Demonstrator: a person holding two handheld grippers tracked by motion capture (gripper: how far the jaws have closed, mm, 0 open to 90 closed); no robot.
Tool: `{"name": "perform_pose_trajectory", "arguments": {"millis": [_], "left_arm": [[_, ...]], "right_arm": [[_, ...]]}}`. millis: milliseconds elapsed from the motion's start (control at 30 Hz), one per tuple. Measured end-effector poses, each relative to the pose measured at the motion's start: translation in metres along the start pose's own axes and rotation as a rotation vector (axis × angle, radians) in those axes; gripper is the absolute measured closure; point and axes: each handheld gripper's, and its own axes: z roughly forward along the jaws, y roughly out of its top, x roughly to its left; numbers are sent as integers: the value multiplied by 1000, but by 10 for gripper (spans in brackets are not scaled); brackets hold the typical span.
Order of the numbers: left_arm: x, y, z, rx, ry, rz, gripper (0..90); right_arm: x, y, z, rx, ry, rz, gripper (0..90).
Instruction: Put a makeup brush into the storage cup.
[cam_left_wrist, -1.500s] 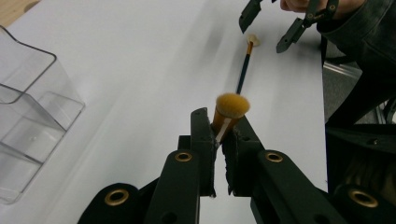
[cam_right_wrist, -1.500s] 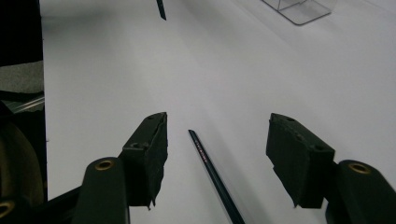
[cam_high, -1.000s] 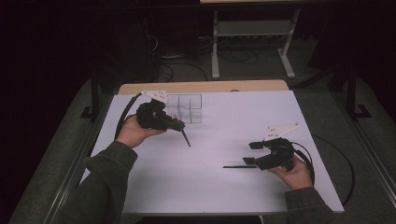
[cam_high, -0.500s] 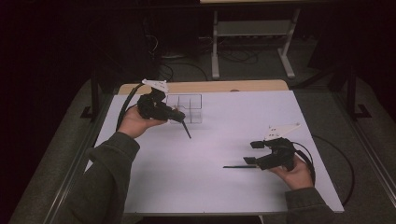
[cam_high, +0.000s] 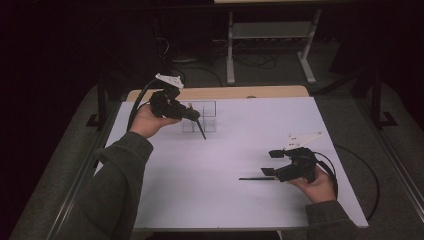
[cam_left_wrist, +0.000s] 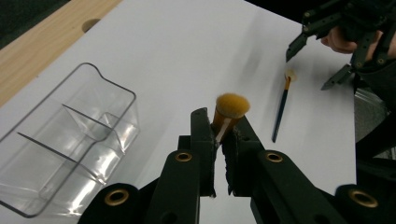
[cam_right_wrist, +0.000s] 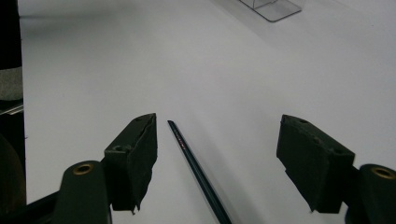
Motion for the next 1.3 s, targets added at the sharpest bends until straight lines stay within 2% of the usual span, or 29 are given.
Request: {"name": "perform_pose_trajectory", "arguments": {"millis": [200, 533, 867, 1300], "left_arm": [[9, 12, -5, -10, 23, -12, 831], [26, 19, -8, -40, 64, -81, 830], [40, 30, -16, -57, 113, -122, 831], [53, 30, -11, -68, 150, -172, 831]], "right_arm": [[-1, 0, 0, -1, 2, -7, 277], [-1, 0, 0, -2, 6, -11, 270], [-2, 0, -1, -10, 8, -7, 269], [-3, 0, -3, -16, 7, -7, 268]]}}
